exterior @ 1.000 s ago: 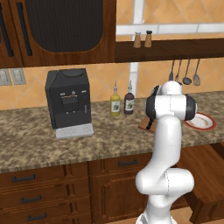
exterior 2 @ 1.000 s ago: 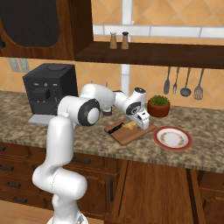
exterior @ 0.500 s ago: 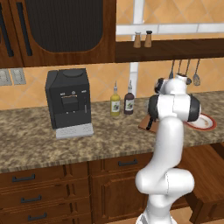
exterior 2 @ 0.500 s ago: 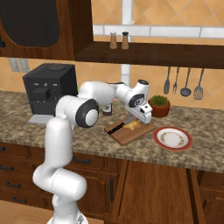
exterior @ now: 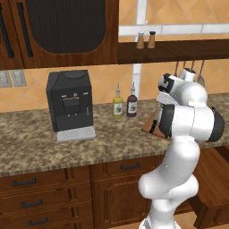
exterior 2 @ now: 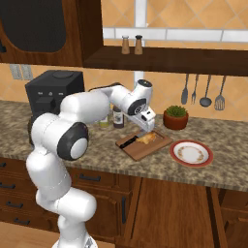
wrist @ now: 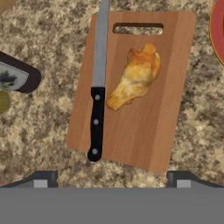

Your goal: Pick up the knife from the drawer and place it on the cutting board. Then place the meat from the plate to the cutting board.

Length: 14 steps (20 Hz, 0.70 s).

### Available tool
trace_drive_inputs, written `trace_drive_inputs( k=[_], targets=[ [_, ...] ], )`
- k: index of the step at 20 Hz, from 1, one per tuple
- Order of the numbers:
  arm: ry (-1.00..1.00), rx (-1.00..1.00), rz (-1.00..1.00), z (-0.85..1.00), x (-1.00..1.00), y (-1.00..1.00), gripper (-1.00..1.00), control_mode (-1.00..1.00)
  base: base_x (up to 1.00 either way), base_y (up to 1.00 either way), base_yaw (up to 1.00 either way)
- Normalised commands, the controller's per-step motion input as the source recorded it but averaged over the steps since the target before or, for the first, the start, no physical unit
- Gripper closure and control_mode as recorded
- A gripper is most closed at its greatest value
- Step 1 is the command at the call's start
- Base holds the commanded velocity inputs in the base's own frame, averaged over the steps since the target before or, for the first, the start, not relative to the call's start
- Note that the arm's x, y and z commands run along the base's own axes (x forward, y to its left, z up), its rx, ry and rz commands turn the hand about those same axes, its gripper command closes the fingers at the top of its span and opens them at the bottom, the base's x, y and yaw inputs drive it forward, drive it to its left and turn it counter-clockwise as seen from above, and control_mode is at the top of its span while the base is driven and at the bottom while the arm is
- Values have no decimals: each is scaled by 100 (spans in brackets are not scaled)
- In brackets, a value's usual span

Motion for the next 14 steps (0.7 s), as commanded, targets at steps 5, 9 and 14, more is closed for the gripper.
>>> trace_drive_inputs(
  k=[5,9,14],
  targets=[
    [-23,-4,5,61,-100,88,-100,-100,0,0,0],
    [-21,-2,3,79,-100,64,-100,-100,0,0,0],
    [-21,-1,4,74,-100,54,-100,-100,0,0,0]
  ],
)
